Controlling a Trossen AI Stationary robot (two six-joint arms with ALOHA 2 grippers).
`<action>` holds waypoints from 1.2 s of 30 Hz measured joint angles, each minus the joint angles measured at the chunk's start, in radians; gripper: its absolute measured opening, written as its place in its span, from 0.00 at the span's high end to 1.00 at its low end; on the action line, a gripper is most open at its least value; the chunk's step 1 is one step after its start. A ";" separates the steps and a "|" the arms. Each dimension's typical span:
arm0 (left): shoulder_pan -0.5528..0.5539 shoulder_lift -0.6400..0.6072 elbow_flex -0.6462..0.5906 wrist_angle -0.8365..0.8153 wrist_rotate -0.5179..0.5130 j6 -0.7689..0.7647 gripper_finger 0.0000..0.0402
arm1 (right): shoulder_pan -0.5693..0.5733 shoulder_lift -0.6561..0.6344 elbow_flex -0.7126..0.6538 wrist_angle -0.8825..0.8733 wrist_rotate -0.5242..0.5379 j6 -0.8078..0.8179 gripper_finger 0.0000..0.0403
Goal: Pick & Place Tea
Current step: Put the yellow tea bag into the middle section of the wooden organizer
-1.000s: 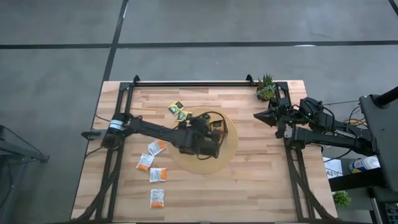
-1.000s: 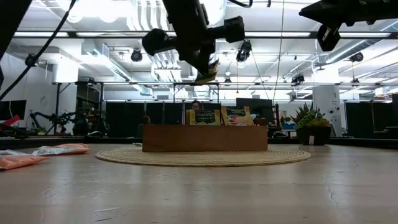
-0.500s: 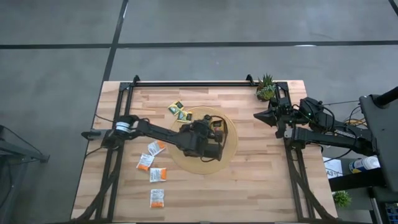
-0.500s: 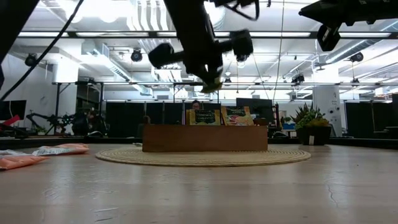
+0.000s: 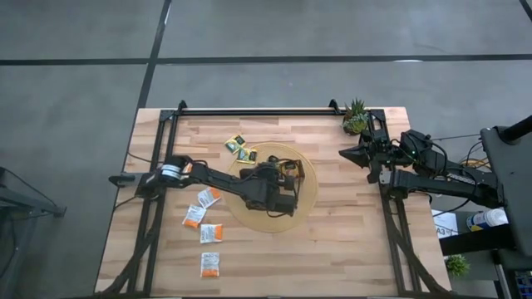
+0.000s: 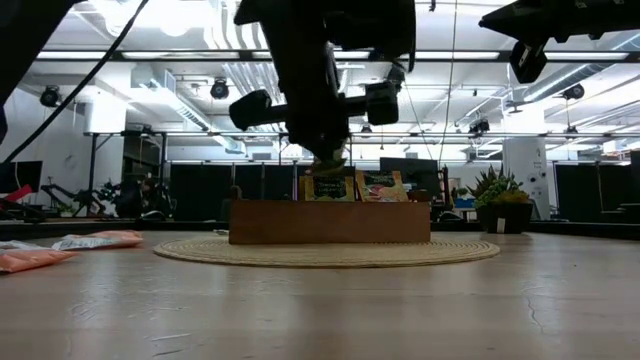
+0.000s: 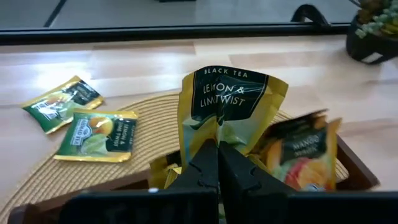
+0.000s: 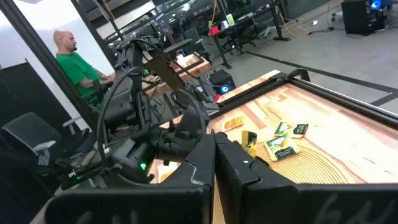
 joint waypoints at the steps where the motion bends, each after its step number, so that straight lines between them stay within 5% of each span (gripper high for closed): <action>1: 0.003 0.000 0.000 0.001 -0.001 -0.001 1.00 | 0.000 0.000 0.000 0.000 0.000 0.000 0.98; 8: -0.006 -0.005 0.003 0.004 -0.007 0.010 1.00 | 0.000 0.004 0.000 0.000 0.000 -0.003 0.98; 12: -0.035 -0.031 0.046 0.022 -0.009 0.137 1.00 | 0.000 0.012 0.000 0.001 -0.001 -0.003 0.98; 26: -0.129 -0.044 0.400 0.028 -0.050 1.108 1.00 | 0.000 0.013 0.000 0.035 -0.063 0.126 0.98; 36: -0.110 -0.046 0.581 0.030 0.206 1.547 1.00 | 0.000 0.017 0.000 0.034 -0.118 0.269 0.87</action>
